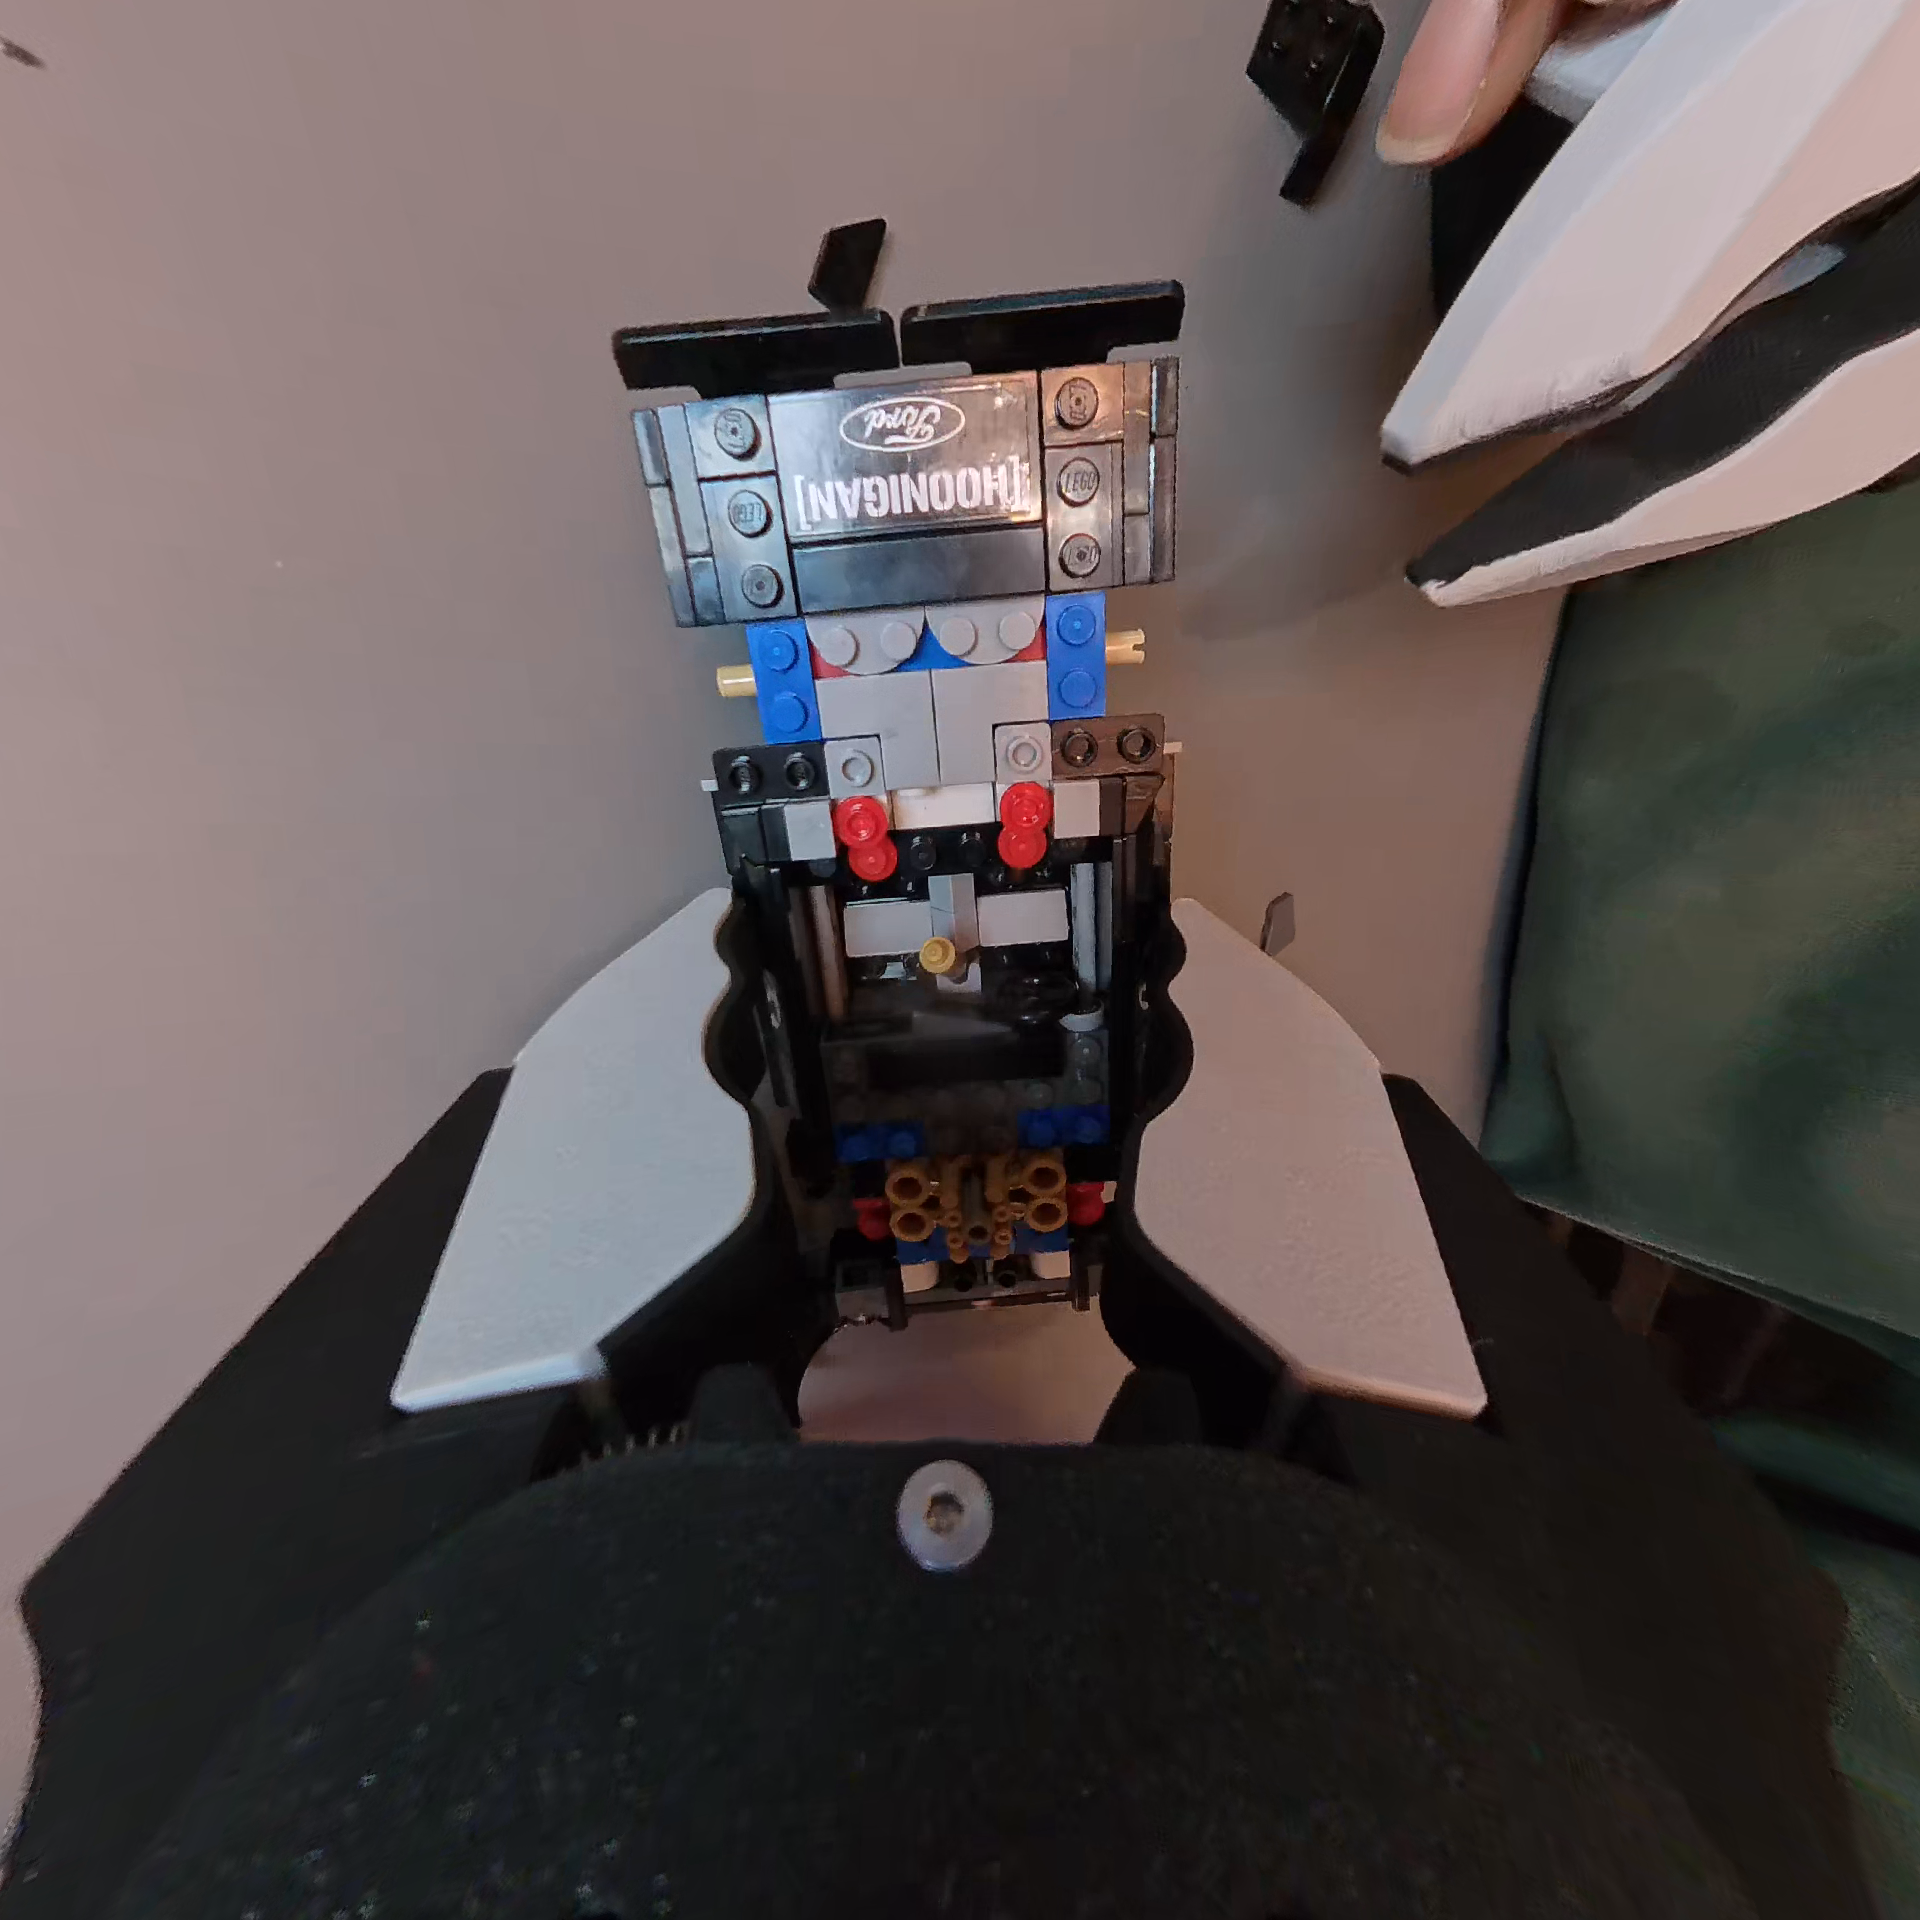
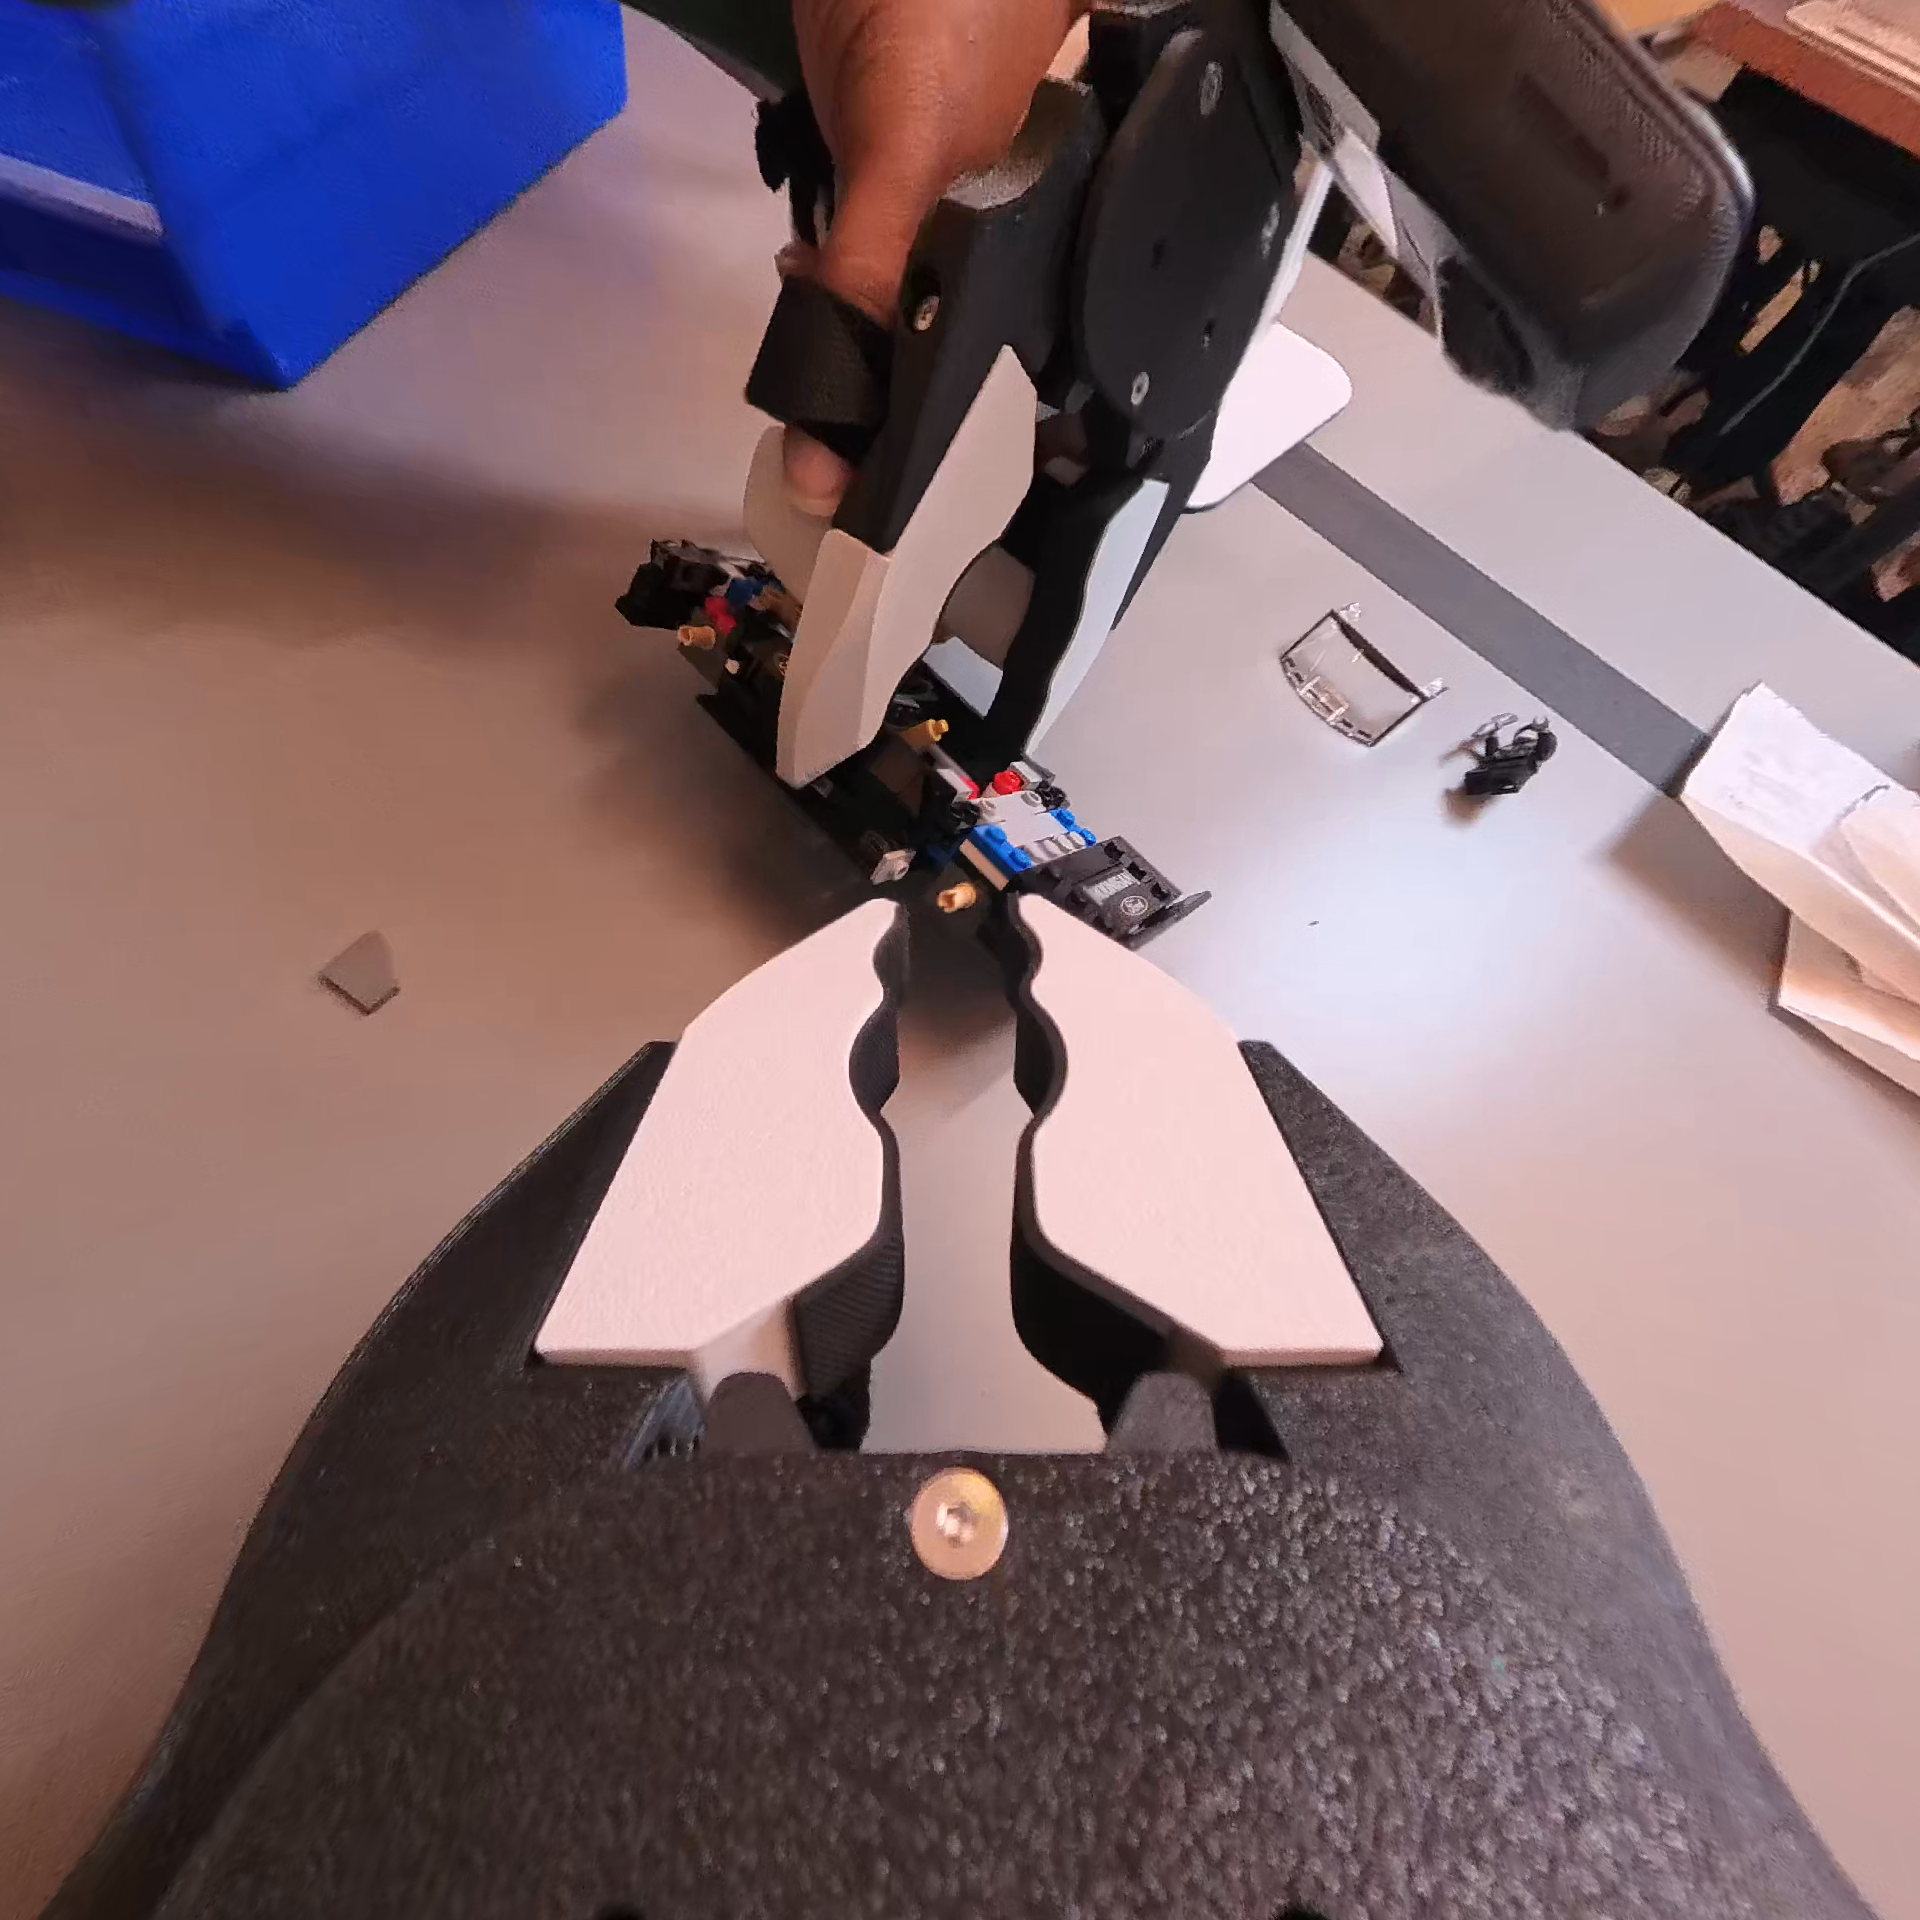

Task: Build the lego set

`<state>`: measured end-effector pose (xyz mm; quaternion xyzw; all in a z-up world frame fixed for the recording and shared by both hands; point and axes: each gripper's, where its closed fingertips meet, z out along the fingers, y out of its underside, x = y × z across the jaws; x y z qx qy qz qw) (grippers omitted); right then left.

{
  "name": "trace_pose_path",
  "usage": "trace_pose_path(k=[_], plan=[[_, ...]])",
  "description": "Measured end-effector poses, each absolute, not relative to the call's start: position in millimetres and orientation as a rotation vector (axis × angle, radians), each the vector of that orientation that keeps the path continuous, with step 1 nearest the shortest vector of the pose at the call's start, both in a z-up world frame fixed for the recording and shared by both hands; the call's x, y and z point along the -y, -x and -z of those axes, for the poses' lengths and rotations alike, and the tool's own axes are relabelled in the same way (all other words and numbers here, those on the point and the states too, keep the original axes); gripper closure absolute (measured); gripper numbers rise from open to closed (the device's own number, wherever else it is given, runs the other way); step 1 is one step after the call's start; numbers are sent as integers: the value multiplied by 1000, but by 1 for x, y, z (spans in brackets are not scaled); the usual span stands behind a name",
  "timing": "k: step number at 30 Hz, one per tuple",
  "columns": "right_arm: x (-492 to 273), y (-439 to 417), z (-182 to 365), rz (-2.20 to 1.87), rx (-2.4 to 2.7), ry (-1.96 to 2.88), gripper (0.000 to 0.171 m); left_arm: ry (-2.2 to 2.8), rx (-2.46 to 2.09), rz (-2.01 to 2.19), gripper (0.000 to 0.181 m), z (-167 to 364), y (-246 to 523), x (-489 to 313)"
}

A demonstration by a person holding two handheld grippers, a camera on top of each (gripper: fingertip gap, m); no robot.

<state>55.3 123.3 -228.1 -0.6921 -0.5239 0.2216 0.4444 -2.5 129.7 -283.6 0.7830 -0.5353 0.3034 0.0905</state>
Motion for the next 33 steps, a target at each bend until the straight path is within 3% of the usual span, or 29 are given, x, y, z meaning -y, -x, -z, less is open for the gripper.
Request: trace_pose_path(k=[13,17,19,23,28,31,33], plan=[[-117,-61,237,-612,1285,1704,154,-2782,1856,-339,109,302,-4,-128],[-116,-65,233,-633,1257,1707,152,-2917,1957,-336,80,296,-12,-127],[-113,-66,229,-651,1241,1694,149,-3080,1941,-468,80,273,-17,-126],[-105,-61,215,-755,1203,1616,141,-3476,1861,-884,98,208,-17,-114],[-101,-51,207,-777,1178,1584,135,-3810,1483,-1067,146,189,19,-75],[-101,-46,207,-705,1176,1582,153,-3997,1052,-1248,171,179,42,-59],[-103,-44,202,-627,1156,1586,168,-4148,799,-1155,180,178,62,-55]])
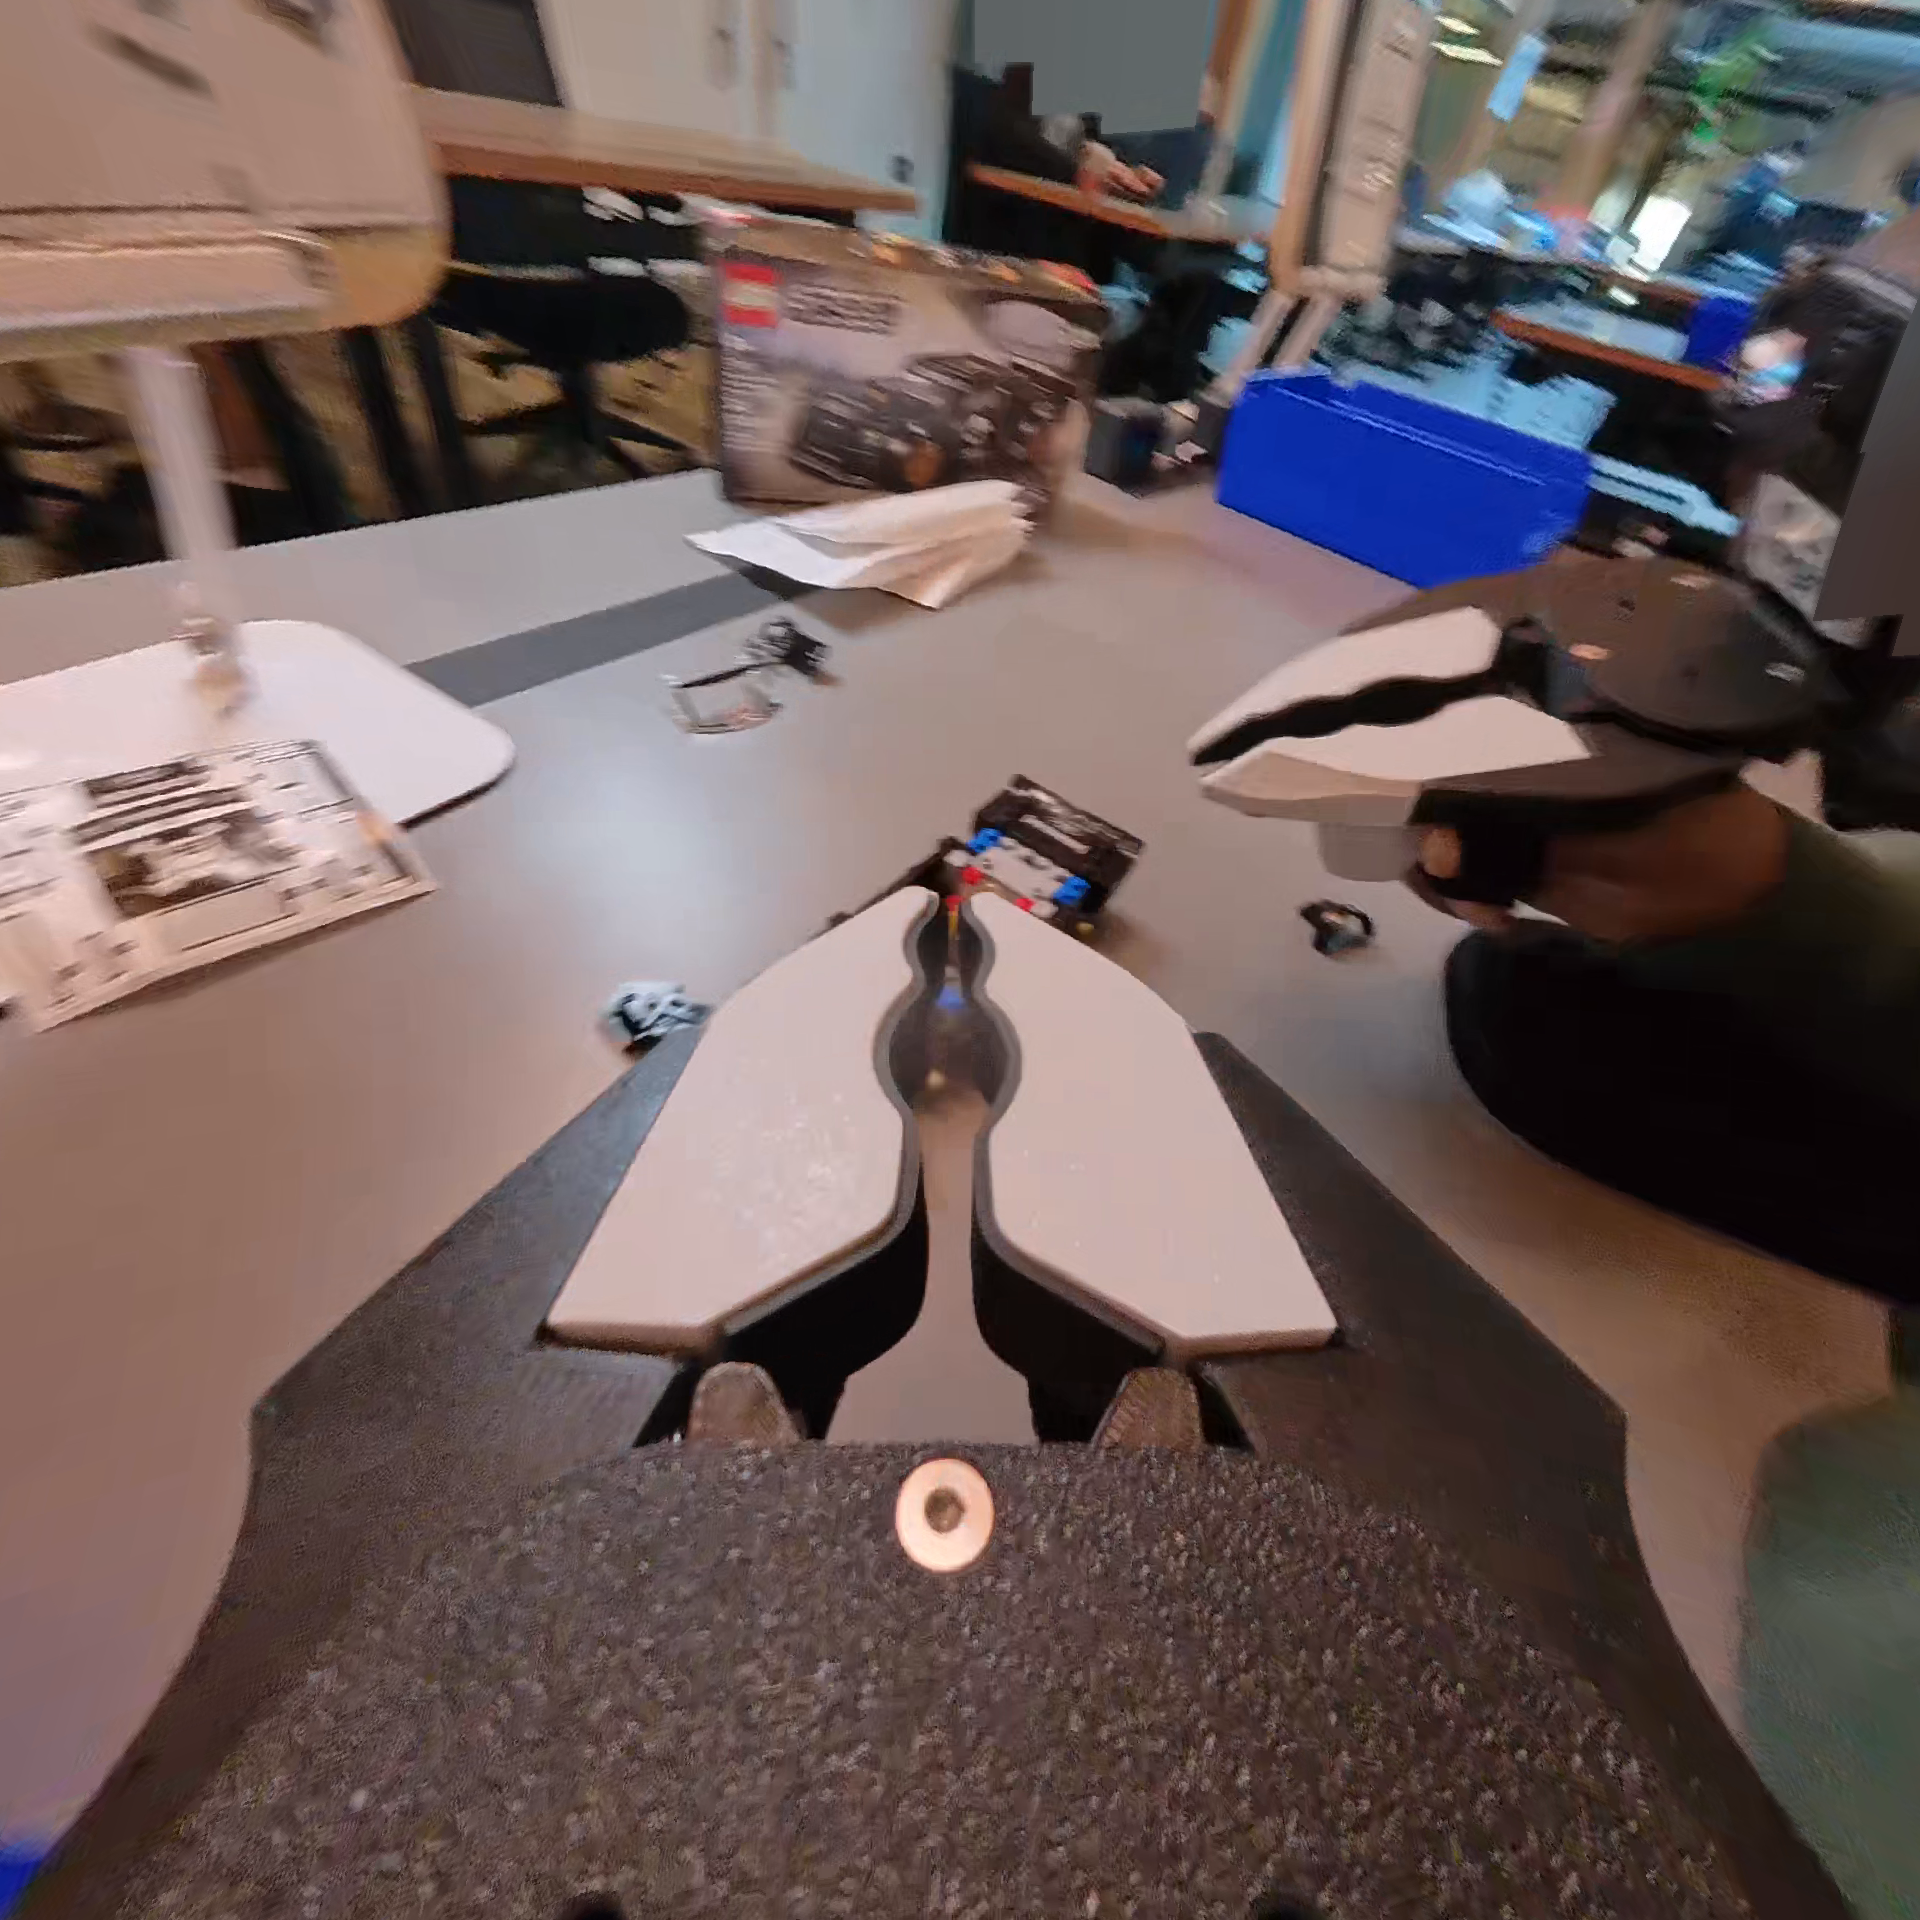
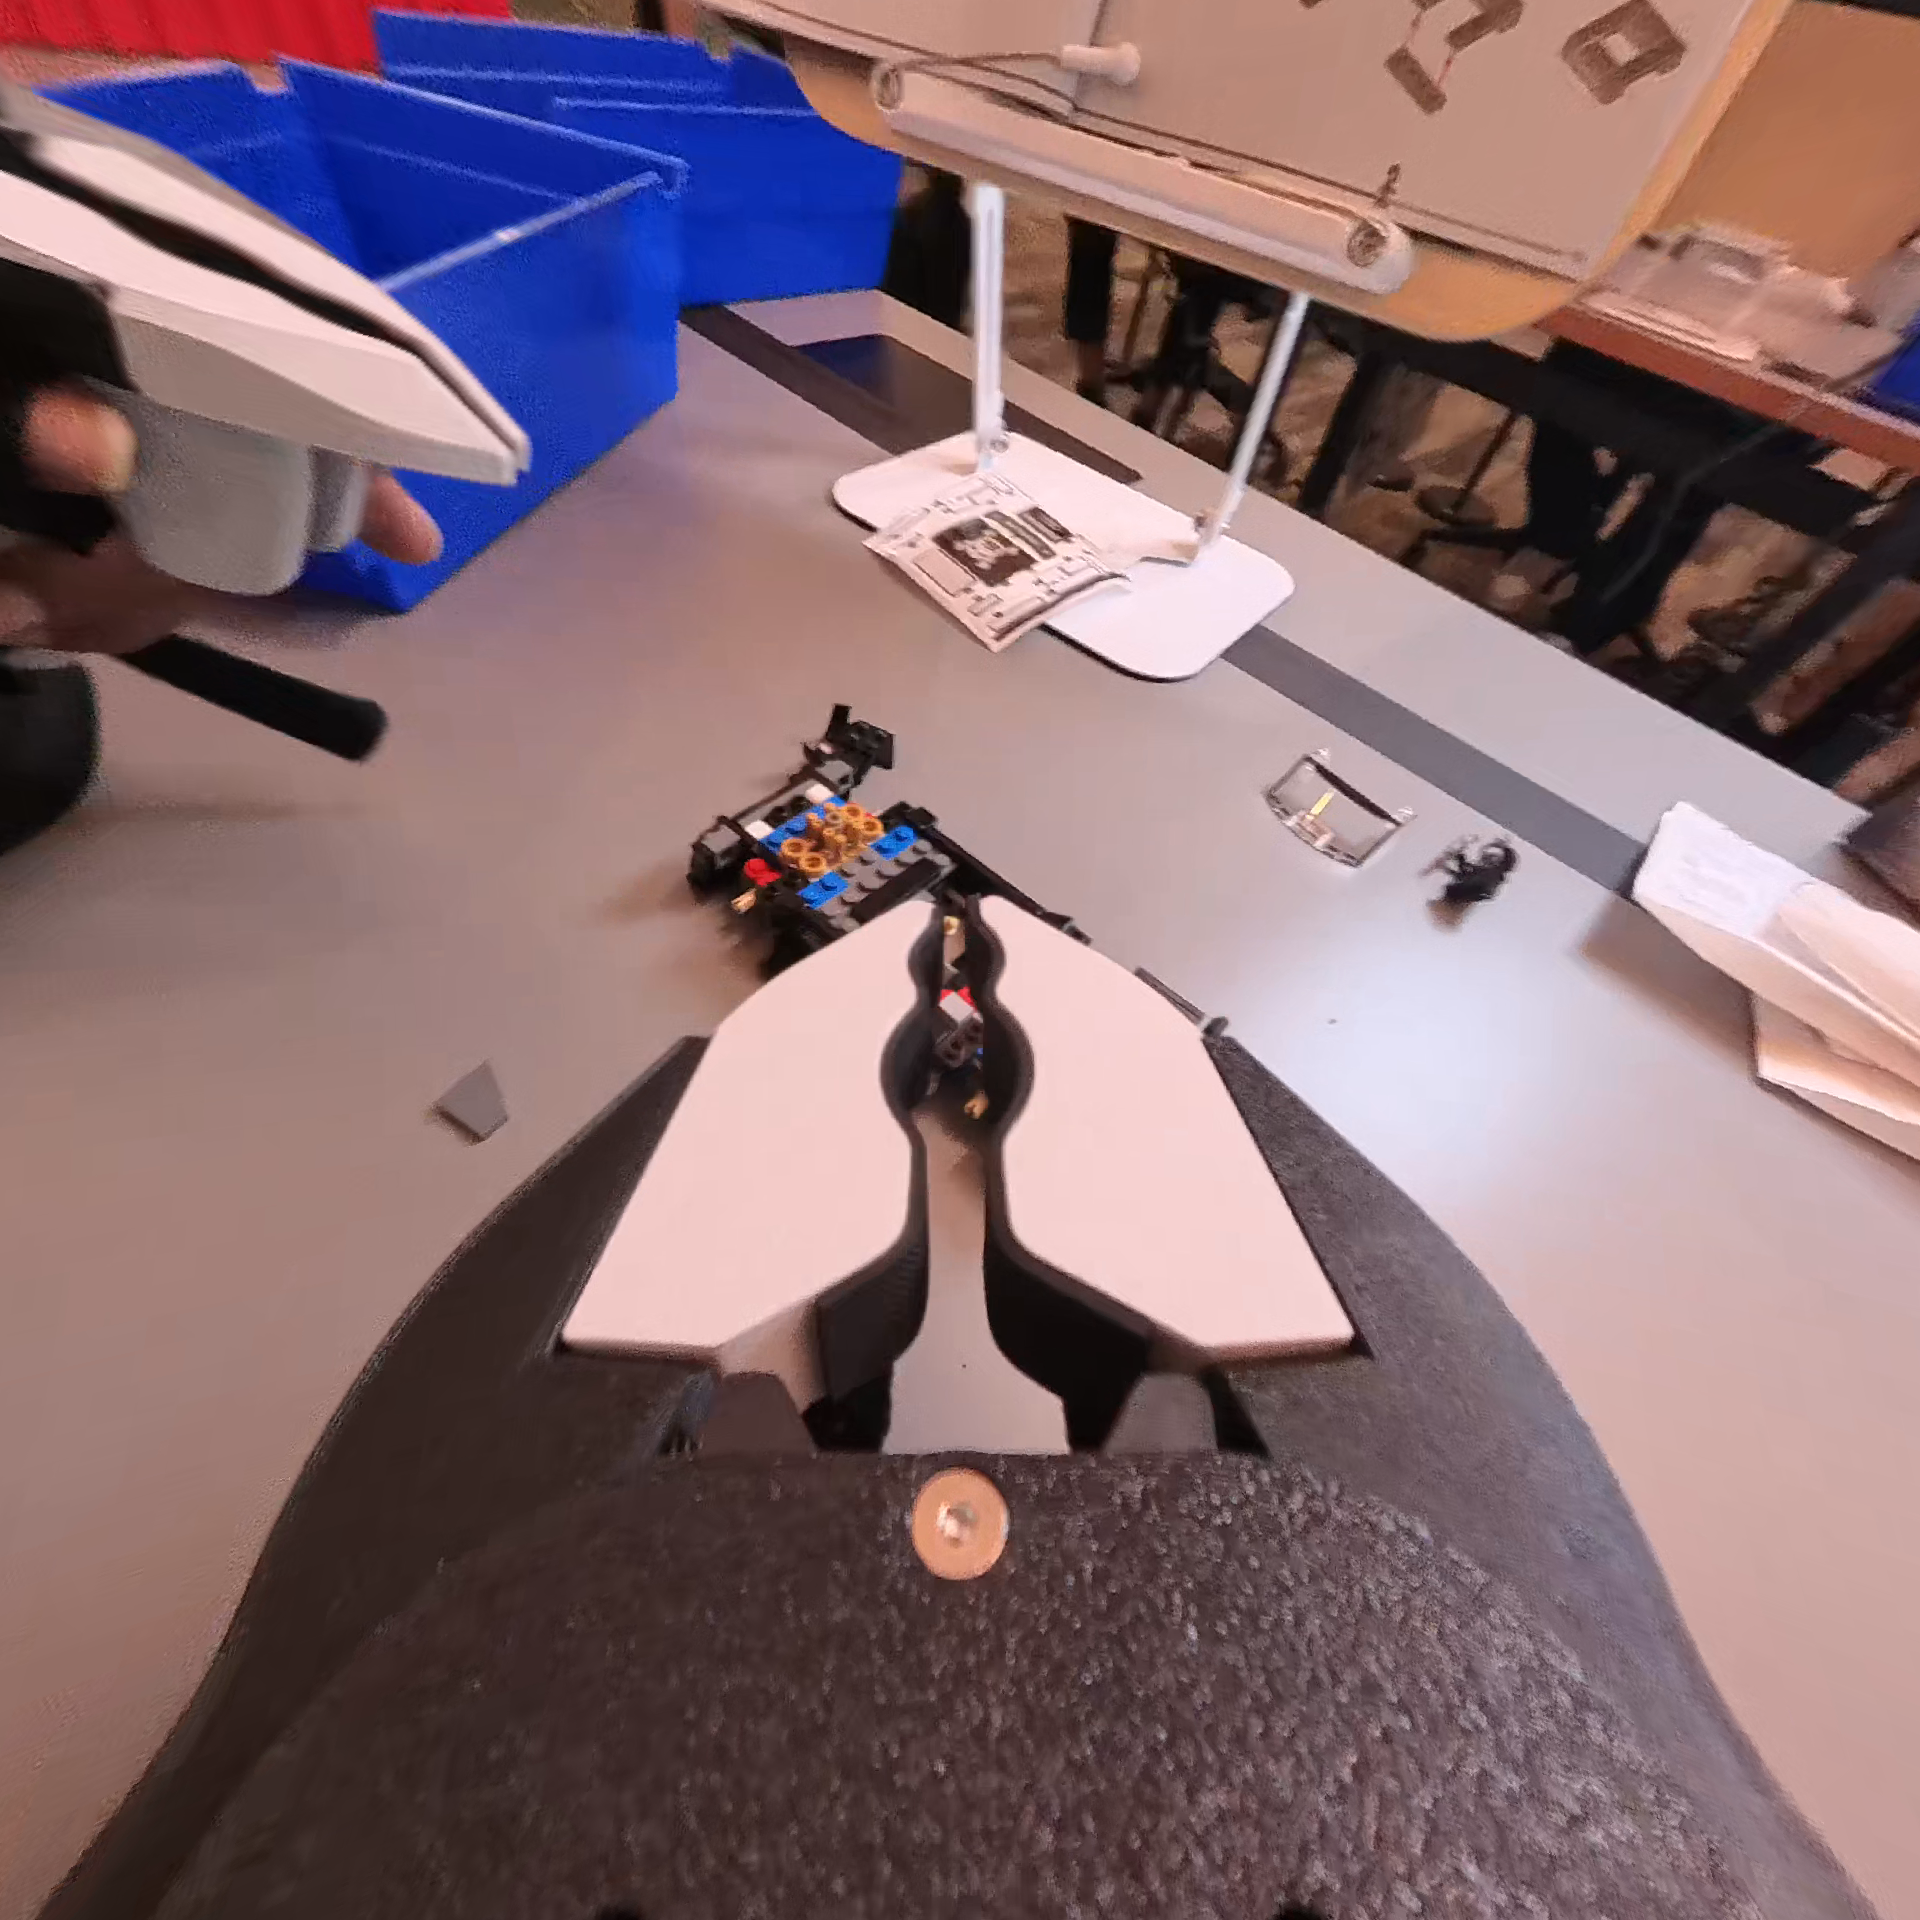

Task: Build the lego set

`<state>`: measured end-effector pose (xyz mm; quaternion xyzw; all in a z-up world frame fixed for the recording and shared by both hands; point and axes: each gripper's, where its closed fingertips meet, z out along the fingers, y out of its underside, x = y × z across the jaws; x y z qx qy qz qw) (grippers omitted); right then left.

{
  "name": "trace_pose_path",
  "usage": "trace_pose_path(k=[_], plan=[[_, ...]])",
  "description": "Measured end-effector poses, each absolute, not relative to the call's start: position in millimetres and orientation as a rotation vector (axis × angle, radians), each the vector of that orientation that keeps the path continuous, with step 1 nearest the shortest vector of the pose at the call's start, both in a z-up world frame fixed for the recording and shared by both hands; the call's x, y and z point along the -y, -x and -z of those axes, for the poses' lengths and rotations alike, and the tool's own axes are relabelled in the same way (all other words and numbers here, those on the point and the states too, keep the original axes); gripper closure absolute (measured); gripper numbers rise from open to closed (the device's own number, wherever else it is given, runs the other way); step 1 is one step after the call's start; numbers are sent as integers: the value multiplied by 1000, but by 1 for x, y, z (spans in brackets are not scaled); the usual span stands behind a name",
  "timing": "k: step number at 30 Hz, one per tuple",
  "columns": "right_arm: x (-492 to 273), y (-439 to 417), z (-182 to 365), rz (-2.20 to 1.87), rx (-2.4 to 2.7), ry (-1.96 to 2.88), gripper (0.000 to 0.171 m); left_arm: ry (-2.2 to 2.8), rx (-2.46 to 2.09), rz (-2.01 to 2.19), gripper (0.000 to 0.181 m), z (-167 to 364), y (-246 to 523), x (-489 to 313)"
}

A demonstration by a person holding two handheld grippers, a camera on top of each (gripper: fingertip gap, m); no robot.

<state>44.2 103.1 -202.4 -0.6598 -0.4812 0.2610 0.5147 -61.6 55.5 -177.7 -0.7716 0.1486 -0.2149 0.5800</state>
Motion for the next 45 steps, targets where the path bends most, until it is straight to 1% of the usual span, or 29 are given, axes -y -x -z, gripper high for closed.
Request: trace_pose_path(k=[1,4,9,15,24,30,32,34,40,43,45], plan=[[-104,-44,201,-588,1145,1606,171,1798,-305,465,181,178,70,-53],[-99,-45,203,-570,1071,1689,171,1807,-258,392,181,180,85,-43],[-88,-44,224,-601,1045,1684,171,1787,-259,282,181,201,92,-38],[-92,-39,228,-621,1059,1664,171,1809,-298,283,181,209,85,-42],[-99,-43,237,-650,1035,1714,171,1820,-290,271,181,217,94,-46],[-103,-45,239,-681,1012,1746,171,1849,-305,274,175,229,93,-50],[-106,-47,239,-677,990,1757,171,1854,-300,297,176,230,92,-50],[-109,-49,240,-652,974,1765,170,1853,-298,301,181,230,91,-50],[-117,-53,251,-578,966,1836,167,1900,-329,261,181,240,88,-52],[-115,-55,257,-495,1008,1868,167,1928,-390,247,177,246,79,-50],[-112,-55,260,-438,1042,1871,165,1948,-417,231,165,249,74,-49]])
